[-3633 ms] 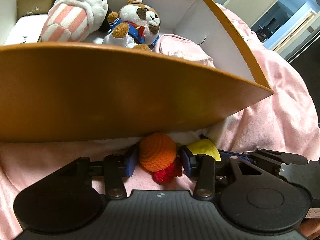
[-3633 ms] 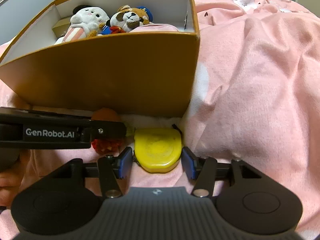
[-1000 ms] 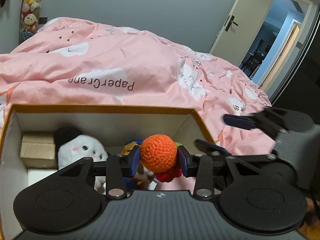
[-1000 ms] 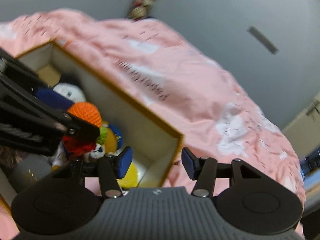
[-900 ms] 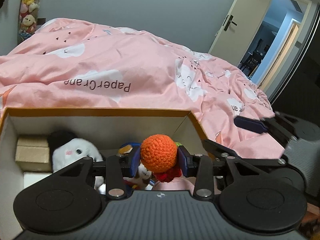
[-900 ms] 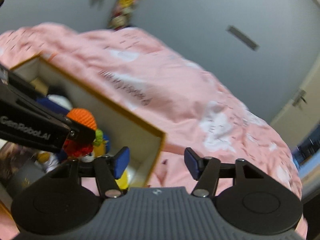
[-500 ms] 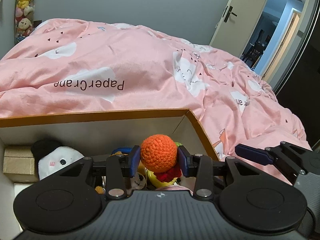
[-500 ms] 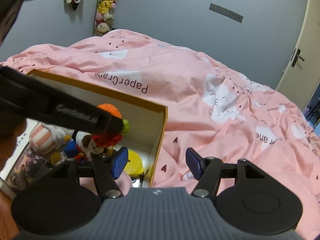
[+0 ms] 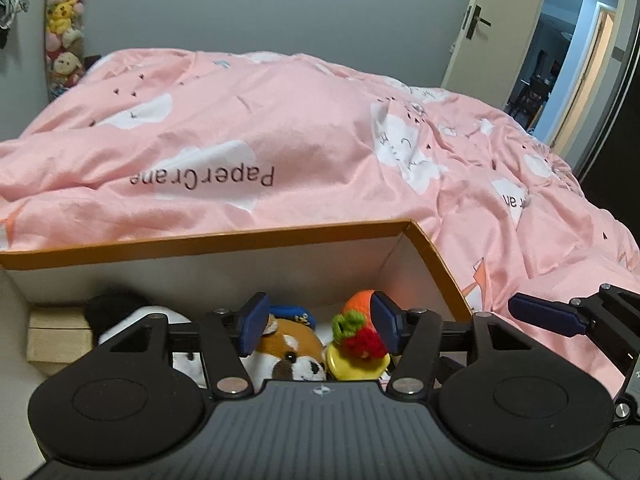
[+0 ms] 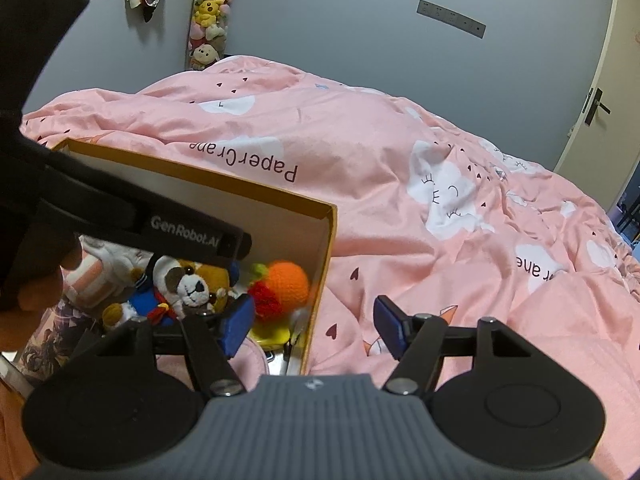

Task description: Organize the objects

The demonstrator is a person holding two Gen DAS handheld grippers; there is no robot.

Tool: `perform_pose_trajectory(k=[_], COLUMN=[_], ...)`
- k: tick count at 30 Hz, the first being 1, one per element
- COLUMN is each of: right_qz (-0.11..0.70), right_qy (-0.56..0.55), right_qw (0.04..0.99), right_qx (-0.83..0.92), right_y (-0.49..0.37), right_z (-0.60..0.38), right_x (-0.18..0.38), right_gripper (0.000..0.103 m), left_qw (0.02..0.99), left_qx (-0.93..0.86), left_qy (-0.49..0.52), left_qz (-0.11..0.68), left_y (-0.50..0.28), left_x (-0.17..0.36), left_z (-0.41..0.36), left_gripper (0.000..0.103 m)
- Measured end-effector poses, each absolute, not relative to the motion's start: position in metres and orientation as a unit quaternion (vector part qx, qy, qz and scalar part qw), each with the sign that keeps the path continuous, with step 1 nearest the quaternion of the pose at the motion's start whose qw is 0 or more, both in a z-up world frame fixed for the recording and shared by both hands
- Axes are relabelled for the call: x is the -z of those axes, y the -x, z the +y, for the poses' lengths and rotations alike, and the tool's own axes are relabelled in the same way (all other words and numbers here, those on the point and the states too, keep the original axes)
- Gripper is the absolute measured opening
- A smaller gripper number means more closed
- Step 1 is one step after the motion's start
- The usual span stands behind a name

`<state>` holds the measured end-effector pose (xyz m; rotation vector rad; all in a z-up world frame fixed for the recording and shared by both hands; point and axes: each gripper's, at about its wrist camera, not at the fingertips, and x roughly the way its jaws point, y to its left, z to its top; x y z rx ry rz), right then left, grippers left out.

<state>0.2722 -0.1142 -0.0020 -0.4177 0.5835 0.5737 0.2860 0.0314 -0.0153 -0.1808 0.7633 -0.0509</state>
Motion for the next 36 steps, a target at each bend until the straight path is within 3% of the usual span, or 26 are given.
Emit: perform_pose_trajectory(k=[9, 12, 16, 23, 30, 36], right_qz=[0.269, 0.261, 0.25, 0.227, 0.21, 0.208], right_qy=[0.181, 0.162, 0.126, 0.07, 0.032, 0.02], right_qw=[0.904, 0.909, 0.916, 0.922, 0.927, 0.928], right_qx=[-0.28, -0.283, -0.287, -0.305, -0.311, -0.308], right_y=[-0.254, -0.242, -0.224, -0.184, -0.145, -0.122], right_z=[-0.122, -0.128, -0.138, -0.152, -0.163, -0.169], right_x=[-0.015, -0.025, -0.042, -0.068, -0.079, -0.081], right_gripper=[0.069, 0.074, 0.084, 0.096, 0.102, 0.102], left_qw=[0.947, 0.956, 0.968, 0.982, 0.984, 0.984], left_qx=[-0.019, -0.032, -0.054, -0.069, -0.127, -0.091], left_qy=[0.081, 0.073, 0.055, 0.01, -0.03, 0.039], left_qz=[0.309, 0.281, 0.238, 0.173, 0.123, 0.149], left_y=[-0.247, -0.226, -0.192, -0.128, -0.087, -0.07], left_x=[-0.023, -0.039, -0.063, -0.091, -0.103, -0.1], left_z=[0.036, 0.038, 0.043, 0.046, 0.043, 0.057], left_gripper=[0.07, 0.07, 0.075, 0.097, 0.098, 0.099])
